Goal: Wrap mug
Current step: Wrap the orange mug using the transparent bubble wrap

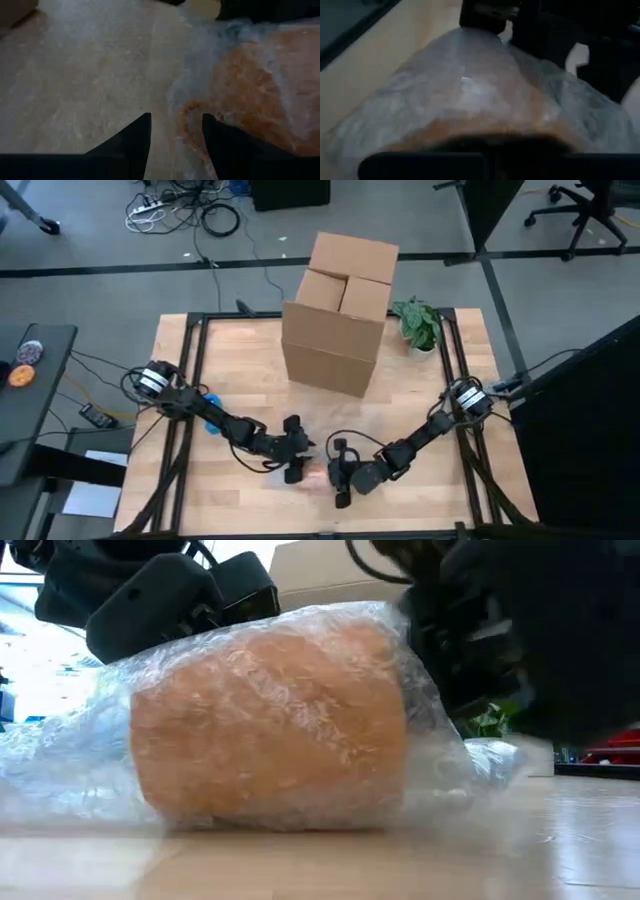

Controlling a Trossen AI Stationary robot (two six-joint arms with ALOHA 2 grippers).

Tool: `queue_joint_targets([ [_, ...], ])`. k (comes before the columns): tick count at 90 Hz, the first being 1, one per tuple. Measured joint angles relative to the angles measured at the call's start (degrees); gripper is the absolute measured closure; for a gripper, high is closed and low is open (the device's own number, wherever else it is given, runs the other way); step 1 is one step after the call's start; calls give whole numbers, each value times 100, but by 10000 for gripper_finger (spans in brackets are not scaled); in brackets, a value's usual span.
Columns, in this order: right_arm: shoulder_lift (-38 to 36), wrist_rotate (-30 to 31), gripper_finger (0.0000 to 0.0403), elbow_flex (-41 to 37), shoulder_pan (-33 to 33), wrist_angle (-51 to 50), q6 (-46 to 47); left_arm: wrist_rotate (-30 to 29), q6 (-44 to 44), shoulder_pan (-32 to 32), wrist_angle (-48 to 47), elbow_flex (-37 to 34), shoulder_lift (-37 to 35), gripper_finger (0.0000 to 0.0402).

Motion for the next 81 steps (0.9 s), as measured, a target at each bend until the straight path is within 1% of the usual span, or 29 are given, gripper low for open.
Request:
queue_joint_targets([
  [9,231,-349,402,1,-130,629,-235,35,2,24,1,4,14,240],
  [14,320,-427,398,0,-179,895,-334,45,7,41,-38,2,15,240],
  [26,321,-499,377,0,-194,1006,-533,137,120,84,-37,2,15,240],
  [39,214,-374,341,0,-52,758,-1011,132,100,104,-81,20,15,240],
  [53,76,26,309,12,124,179,-1164,111,69,122,-106,35,19,240],
  [68,-140,504,301,15,392,-493,-1269,94,71,154,-145,35,22,239],
  [81,-290,675,300,15,602,-881,-1311,120,112,206,-197,35,24,240],
])
